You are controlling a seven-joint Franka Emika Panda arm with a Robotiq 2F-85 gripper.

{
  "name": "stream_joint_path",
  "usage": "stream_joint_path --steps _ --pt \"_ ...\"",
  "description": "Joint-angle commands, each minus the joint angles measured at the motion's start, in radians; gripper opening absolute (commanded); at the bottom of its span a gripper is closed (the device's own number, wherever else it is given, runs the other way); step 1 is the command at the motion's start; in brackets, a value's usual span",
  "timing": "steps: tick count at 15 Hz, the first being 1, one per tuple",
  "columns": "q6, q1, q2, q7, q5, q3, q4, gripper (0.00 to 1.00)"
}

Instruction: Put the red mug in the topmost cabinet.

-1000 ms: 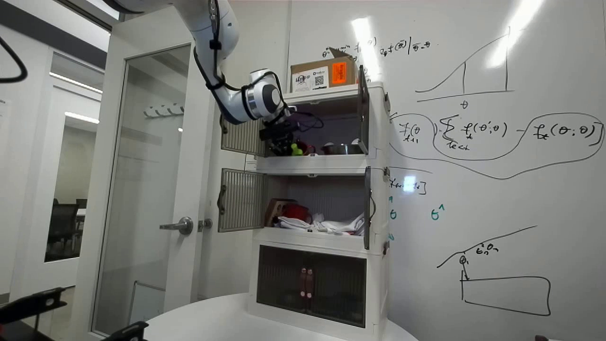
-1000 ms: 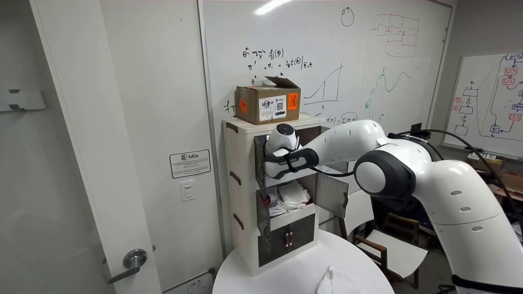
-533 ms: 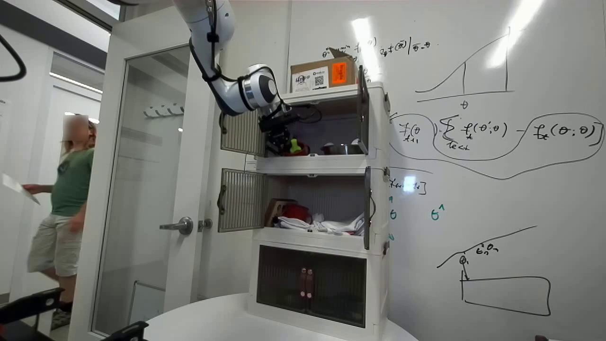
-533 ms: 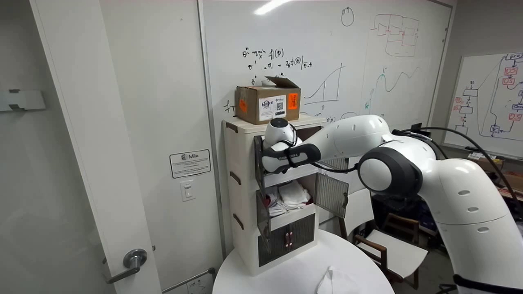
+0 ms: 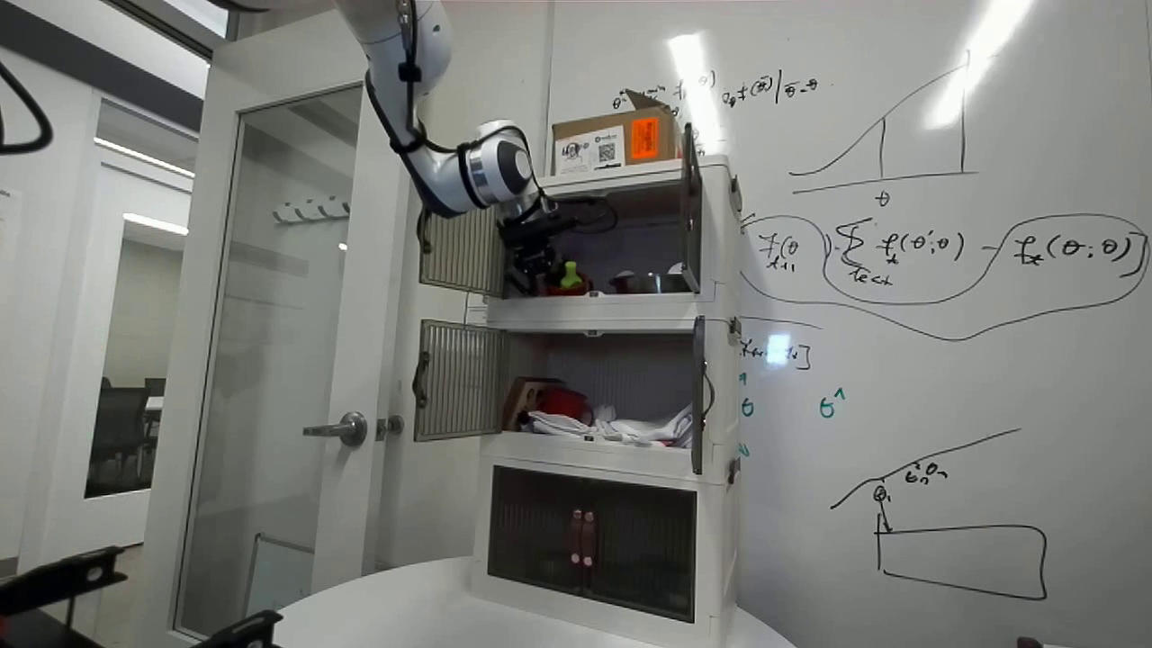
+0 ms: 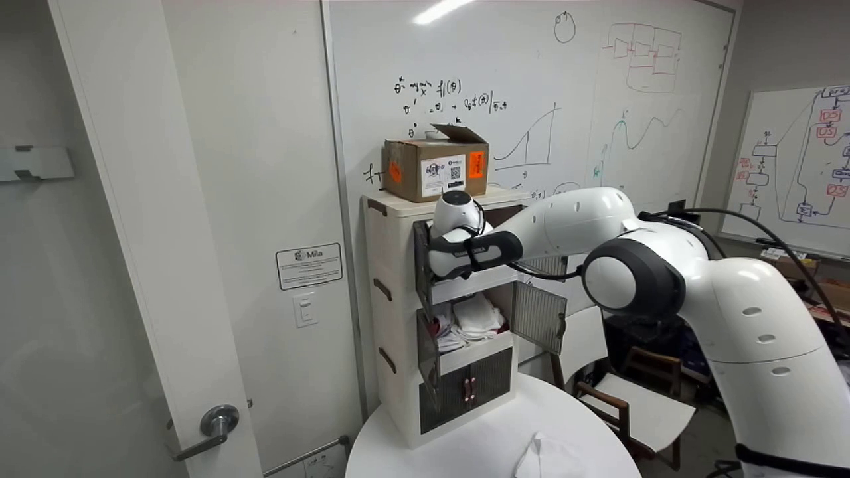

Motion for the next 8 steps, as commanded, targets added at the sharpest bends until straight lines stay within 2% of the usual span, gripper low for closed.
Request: stream_joint_path --steps 1,5,6,8 --pt "-0.006 -0.027 -0.006 -0.01 0.055 0.038 0.002 0.65" --pt "0.062 -0.04 -0.011 0.011 0.082 0.042 -0.015 0.95" --pt "0.082 -0.039 -0.013 0.02 0.085 0.041 -0.022 1.0" --pt "0.121 -0.038 -0.019 0.033 0.097 0.044 -0.039 1.0"
